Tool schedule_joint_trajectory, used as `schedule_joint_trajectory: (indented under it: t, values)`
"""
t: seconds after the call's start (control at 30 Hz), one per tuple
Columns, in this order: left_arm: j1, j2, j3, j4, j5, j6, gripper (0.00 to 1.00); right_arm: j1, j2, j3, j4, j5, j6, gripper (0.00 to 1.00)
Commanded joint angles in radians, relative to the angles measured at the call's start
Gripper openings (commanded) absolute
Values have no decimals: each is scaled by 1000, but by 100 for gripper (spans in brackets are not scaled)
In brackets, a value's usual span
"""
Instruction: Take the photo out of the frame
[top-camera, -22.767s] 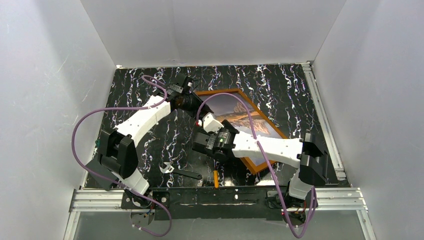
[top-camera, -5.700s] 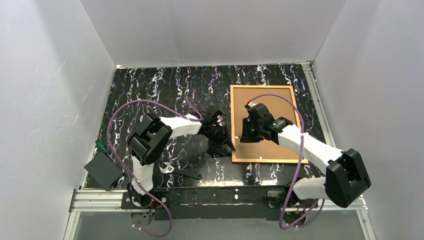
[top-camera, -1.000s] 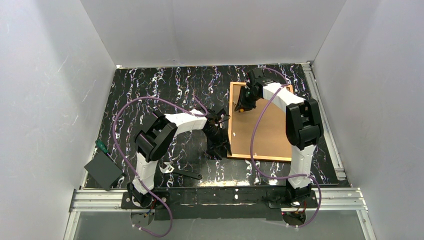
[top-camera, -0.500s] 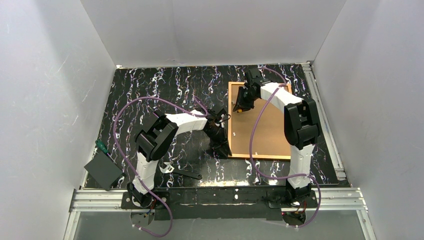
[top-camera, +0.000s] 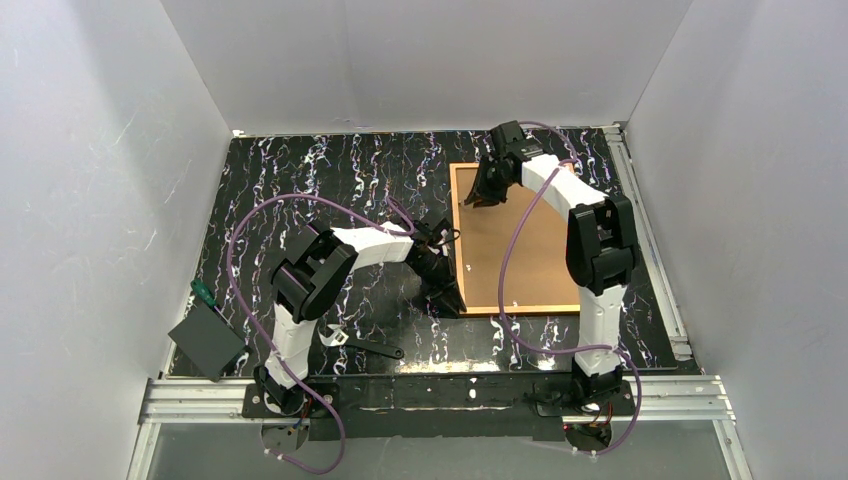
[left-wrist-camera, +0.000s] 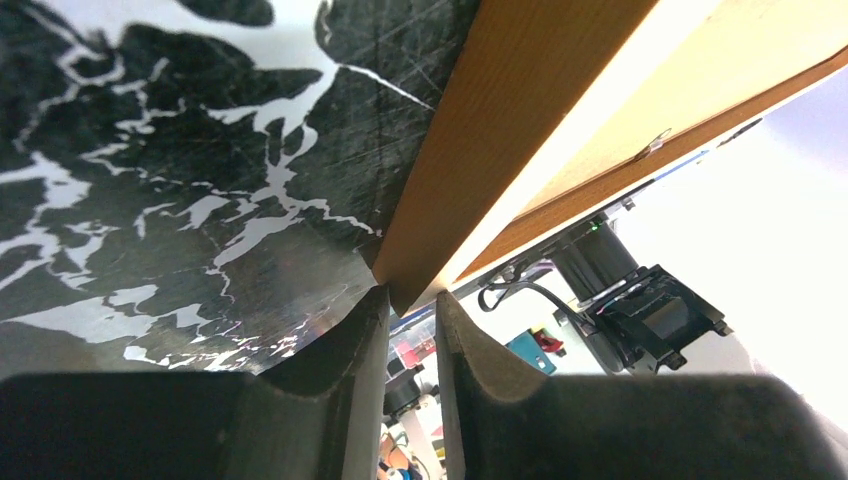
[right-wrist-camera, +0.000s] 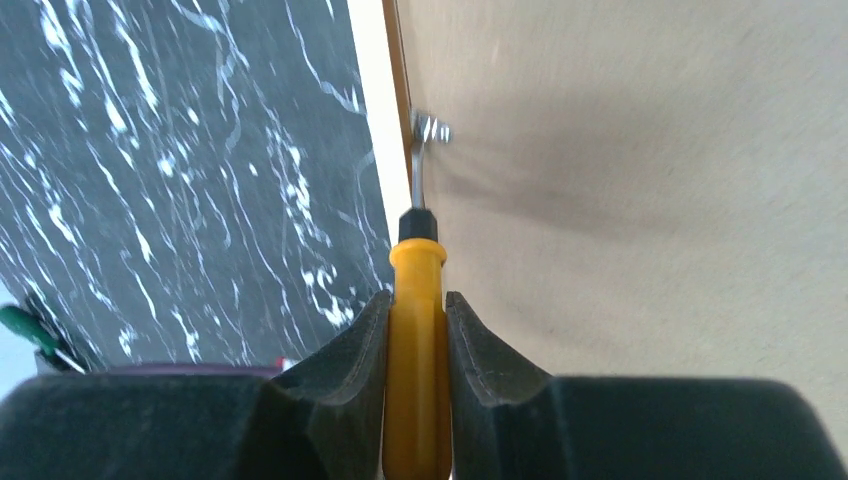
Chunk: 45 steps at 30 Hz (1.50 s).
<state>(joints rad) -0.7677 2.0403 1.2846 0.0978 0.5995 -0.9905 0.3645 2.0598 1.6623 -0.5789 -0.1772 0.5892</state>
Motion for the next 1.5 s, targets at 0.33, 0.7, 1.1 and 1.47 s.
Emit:
schedule_joint_trajectory:
  t: [0.33,0.7,1.1,1.47]
  values:
    - [-14,76,-69,-162,-142,24,13,-19,27,15,266,82,-101,1]
    - [-8,4,-10,-190,-153,115,33,-15,-228,-189,323,172,-180,1]
    - [78,-427,-115,-191,-187,364,66,-17,-495,-504,241,-440,-138,1]
    - [87,-659,-193,-218,-128,574,88,103,-708,-822,563,-628,272,1]
